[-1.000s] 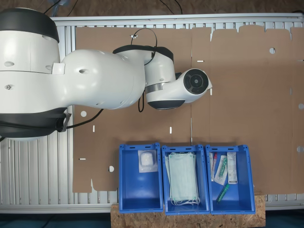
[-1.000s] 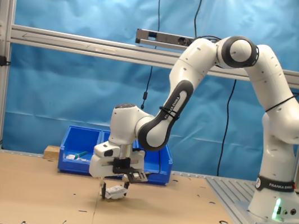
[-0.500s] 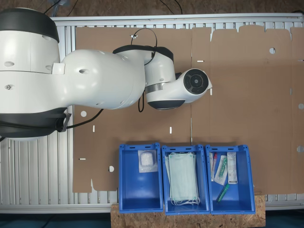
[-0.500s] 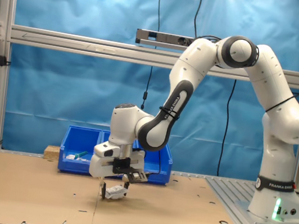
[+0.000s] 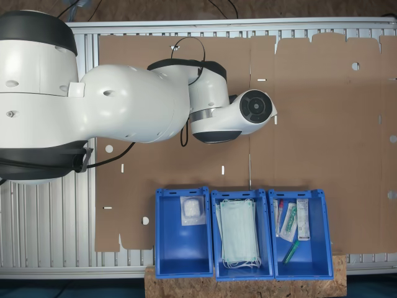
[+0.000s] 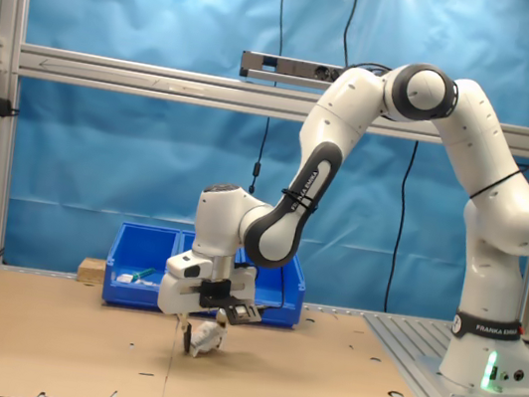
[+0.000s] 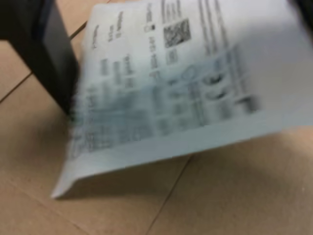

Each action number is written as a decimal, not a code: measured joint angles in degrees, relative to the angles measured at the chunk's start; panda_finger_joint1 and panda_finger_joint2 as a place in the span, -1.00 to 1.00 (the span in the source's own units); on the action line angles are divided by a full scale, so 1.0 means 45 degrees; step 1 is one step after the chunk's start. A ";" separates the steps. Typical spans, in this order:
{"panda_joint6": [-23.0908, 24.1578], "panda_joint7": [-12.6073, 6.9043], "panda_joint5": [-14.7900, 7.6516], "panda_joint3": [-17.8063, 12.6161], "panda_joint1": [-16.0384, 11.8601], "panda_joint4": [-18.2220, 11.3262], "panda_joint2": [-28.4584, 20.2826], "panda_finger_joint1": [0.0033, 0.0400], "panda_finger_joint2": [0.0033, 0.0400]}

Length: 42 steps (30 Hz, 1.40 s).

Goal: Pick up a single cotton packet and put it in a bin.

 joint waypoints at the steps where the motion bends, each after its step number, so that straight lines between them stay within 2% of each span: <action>1: 0.0000 0.0000 0.0000 0.0000 0.0000 0.0000 0.0000 1.00 1.00; 2: 0.0000 0.0000 0.0000 0.0000 0.0000 0.0000 0.0000 1.00 1.00; 3: 0.0000 0.0000 0.0000 0.0000 0.0000 0.0000 0.0000 0.74 0.74; 4: 0.0000 0.0000 0.0000 0.0000 0.0000 0.0000 0.0000 0.74 0.74; 5: 0.0000 0.0000 0.0000 0.0000 0.0000 0.0000 0.0000 0.30 0.30; 13: 0.0000 0.0000 0.0000 0.0000 0.0000 0.0000 0.0000 0.30 0.30; 14: 0.0000 0.0000 0.0000 0.0000 0.0000 0.0000 0.0000 -0.62 -0.62; 19: 0.0000 0.0000 0.0000 0.0000 0.0000 0.0000 0.0000 -0.62 -0.62; 20: 0.0000 0.0000 0.0000 0.0000 0.0000 0.0000 0.0000 -0.87 -0.87; 42: 0.0000 0.0000 0.0000 0.0000 0.0000 0.0000 0.0000 -0.88 -0.88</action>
